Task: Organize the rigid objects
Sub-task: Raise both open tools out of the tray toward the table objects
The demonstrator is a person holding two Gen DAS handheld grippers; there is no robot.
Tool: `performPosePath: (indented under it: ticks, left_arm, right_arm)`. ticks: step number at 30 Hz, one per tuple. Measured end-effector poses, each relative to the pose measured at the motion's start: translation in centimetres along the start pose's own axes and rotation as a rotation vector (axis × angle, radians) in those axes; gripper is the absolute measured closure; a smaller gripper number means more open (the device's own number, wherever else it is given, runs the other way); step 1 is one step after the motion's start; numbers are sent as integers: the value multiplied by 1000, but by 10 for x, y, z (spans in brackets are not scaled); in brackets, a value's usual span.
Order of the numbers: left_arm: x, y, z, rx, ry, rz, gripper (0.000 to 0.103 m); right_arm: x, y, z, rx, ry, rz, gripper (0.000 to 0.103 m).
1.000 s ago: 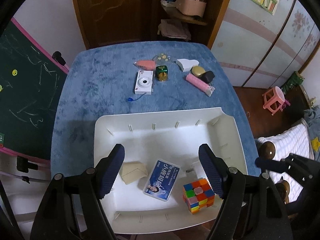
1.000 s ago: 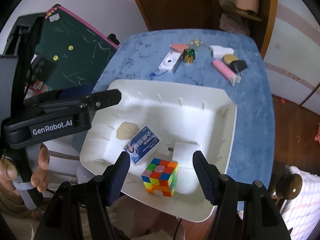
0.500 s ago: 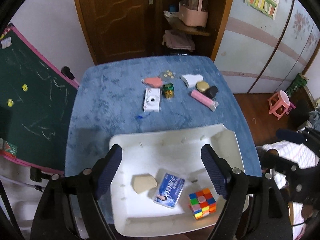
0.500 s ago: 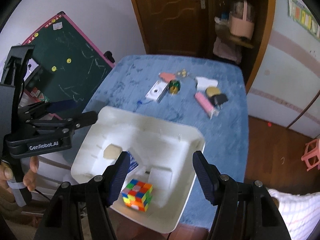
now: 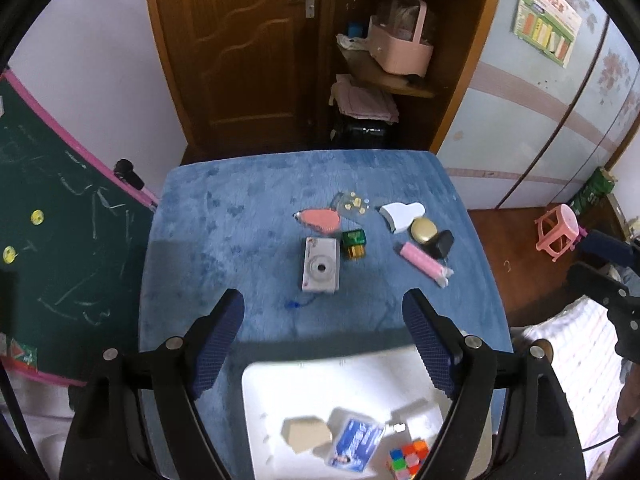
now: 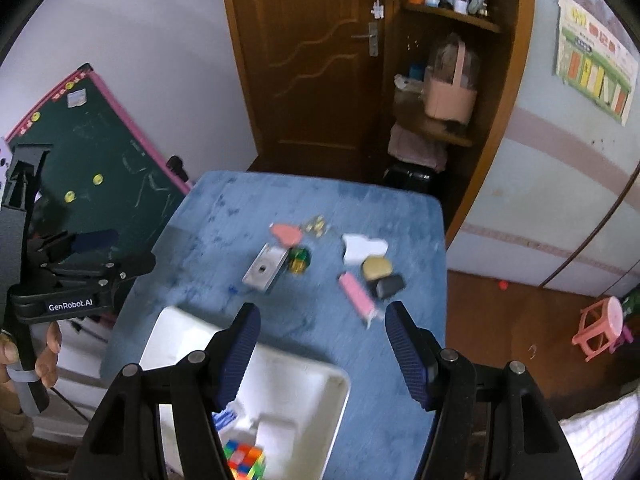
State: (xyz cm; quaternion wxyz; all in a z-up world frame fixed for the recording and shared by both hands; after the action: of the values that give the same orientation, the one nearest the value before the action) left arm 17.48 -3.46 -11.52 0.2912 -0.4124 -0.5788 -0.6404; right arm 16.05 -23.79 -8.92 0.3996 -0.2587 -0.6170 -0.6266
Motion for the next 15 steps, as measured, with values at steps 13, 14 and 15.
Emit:
performPosePath:
  ticks: [13, 14, 15]
  left_arm:
    - [-132, 21, 10, 71, -69, 215, 19]
    - [-145, 19, 10, 75, -72, 239, 19]
    - [-156, 16, 9, 81, -74, 260, 19]
  right_arm:
    - [-123, 53, -26, -20, -32, 134, 37]
    - [-135, 52, -28, -25, -31, 152, 37]
    - [-150, 50, -32, -32, -31, 178, 37]
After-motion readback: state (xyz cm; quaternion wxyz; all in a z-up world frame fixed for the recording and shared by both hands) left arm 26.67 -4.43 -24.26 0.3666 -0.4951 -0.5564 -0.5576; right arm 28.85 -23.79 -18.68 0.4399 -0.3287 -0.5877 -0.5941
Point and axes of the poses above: each gripper's, at about its wrist camera, not at the fingertips, and x roughly against the way its jaws point, z to its left, y to its top, the point moved 5 cm from there along -x, roughly the way its jaws point, and after that the axes turned 6 degrees about -x, right-handed, at the moved point
